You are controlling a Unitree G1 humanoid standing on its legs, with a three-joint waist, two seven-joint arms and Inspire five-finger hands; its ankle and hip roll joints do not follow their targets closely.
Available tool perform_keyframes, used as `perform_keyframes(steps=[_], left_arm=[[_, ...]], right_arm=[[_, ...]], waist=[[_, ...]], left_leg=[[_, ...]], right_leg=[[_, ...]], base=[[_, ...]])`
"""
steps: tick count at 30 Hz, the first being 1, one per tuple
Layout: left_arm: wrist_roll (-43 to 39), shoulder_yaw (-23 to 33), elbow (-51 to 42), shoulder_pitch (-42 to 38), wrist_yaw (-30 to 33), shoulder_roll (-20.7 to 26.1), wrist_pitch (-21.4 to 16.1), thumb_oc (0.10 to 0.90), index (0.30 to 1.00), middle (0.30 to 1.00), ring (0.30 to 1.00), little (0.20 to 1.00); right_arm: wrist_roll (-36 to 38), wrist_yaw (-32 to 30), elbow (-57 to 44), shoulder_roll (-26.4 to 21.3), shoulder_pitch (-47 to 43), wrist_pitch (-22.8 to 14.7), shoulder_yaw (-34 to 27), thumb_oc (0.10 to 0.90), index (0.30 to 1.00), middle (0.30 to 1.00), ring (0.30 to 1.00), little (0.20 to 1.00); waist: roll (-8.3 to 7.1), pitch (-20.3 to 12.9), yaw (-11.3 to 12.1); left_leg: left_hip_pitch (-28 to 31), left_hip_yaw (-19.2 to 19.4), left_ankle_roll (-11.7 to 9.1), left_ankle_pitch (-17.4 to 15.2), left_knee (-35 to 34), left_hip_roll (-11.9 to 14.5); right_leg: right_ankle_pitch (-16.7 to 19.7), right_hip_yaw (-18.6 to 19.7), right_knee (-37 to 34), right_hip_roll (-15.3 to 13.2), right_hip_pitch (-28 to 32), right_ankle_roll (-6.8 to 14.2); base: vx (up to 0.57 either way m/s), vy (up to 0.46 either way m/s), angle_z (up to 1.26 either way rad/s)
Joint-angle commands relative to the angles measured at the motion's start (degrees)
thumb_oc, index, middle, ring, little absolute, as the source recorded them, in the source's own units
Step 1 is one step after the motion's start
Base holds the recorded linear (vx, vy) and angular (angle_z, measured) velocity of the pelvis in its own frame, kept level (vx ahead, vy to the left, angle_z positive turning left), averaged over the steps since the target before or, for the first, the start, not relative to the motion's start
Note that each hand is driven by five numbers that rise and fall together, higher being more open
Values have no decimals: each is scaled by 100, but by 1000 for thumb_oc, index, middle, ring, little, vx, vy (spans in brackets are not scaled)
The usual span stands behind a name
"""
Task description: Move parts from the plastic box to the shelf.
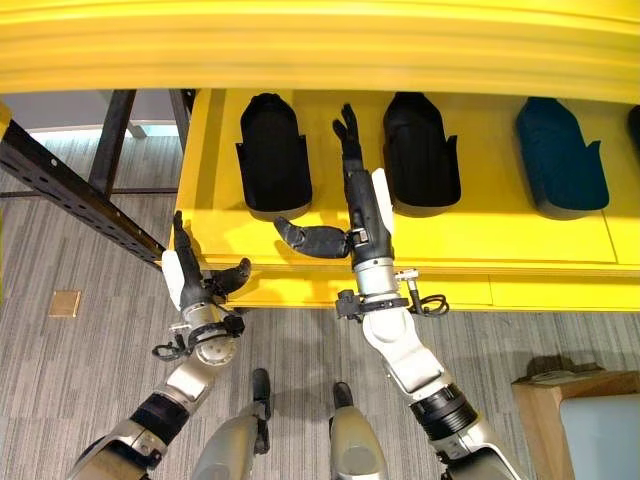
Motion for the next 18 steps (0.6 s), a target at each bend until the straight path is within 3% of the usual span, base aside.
perform_keyframes(steps=[1,13,16,18], left_arm=[[155,191,-403,-171,-68,171,-566,900,1000,1000,1000,1000],[122,264,-1207,-133,-641,409,-939,900,1000,1000,1000,1000],[-39,295,-1376,-89,-937,488,-1287,900,1000,1000,1000,1000],[-171,264,-1710,-98,-1656,523,-1853,900,1000,1000,1000,1000]], right_arm=[[-191,-106,-502,253,-465,-554,-215,900,1000,1000,1000,1000],[-412,-487,127,297,-536,-463,-254,900,1000,1000,1000,1000],[-376,-635,516,339,-654,-351,-279,900,1000,1000,1000,1000],[-332,-718,636,326,-648,-369,-360,900,1000,1000,1000,1000]], waist=[[-88,-484,108],[-40,-412,239],[-6,-352,296],[15,-323,309]], left_leg=[[343,197,396,-1204,379,-458],[235,70,396,-1161,419,-487],[184,25,388,-1142,423,-492],[124,21,394,-1140,465,-497]], right_leg=[[267,-288,-589,381,0,-400],[223,-445,-472,352,-67,-440],[209,-486,-434,335,-114,-457],[213,-498,-394,326,-170,-468]], base=[[-27,-18,14],[-8,-6,5],[-18,-9,4],[-17,3,8]])
